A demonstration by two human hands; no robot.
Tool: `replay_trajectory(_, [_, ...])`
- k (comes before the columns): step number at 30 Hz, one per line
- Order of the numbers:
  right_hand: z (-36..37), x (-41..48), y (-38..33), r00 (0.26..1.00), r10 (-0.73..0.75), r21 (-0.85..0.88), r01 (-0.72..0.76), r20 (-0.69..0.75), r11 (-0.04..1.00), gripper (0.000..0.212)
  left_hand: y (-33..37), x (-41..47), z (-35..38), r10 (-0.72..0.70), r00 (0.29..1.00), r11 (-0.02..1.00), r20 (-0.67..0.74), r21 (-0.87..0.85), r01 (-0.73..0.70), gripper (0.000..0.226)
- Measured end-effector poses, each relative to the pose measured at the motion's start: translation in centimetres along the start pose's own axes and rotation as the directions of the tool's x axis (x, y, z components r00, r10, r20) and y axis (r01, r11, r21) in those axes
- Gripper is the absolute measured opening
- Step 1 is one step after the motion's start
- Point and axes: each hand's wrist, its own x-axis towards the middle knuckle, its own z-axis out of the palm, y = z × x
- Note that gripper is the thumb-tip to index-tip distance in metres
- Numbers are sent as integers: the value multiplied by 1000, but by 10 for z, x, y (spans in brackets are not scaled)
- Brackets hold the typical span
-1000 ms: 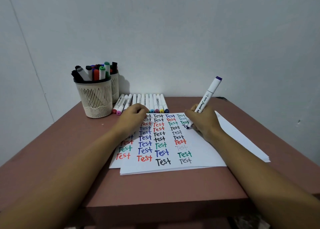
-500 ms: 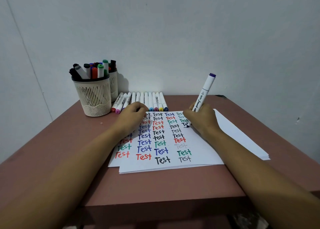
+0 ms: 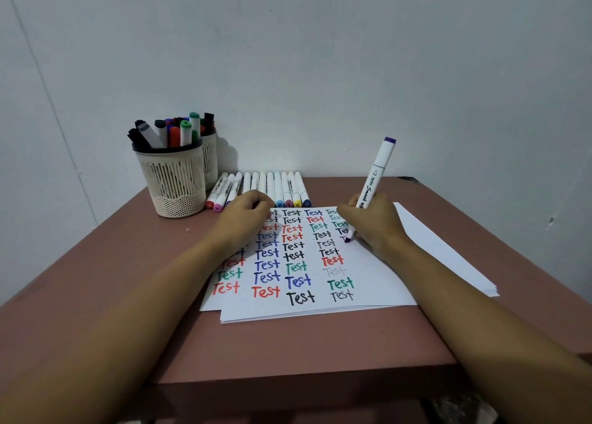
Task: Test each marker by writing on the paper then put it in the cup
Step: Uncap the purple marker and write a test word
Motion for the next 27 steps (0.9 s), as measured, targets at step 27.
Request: replay_trajectory(27, [-1, 2, 2, 986, 7, -62, -18, -168, 998, 21, 1, 0, 0, -9, 1000, 1000, 14, -1, 9, 19])
